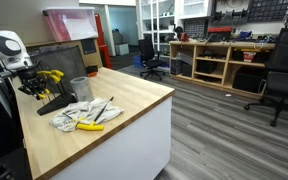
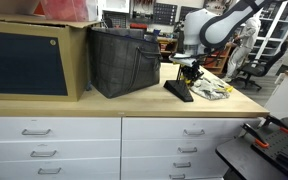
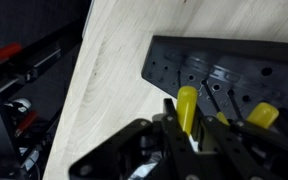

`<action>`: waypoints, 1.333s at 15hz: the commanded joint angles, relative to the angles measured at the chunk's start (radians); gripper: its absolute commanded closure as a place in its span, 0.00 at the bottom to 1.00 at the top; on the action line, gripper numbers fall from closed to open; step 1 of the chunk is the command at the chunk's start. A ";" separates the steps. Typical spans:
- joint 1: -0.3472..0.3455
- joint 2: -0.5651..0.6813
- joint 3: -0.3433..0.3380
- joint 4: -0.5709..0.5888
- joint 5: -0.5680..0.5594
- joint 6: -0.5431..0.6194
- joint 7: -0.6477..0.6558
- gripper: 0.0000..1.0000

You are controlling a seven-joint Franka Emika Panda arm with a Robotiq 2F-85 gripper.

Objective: Remove one small yellow object from the black platform and put it on the table on the right

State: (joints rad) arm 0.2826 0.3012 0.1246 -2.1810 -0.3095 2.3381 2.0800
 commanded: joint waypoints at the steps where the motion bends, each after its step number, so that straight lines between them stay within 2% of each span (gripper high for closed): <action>1: 0.012 -0.007 -0.016 0.012 0.016 -0.015 0.014 0.96; 9: 0.050 -0.033 -0.028 -0.006 -0.068 -0.013 0.074 0.96; 20: 0.044 -0.080 -0.004 -0.014 -0.044 -0.046 0.050 0.96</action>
State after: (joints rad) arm 0.3226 0.2678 0.1131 -2.1818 -0.3671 2.3157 2.1261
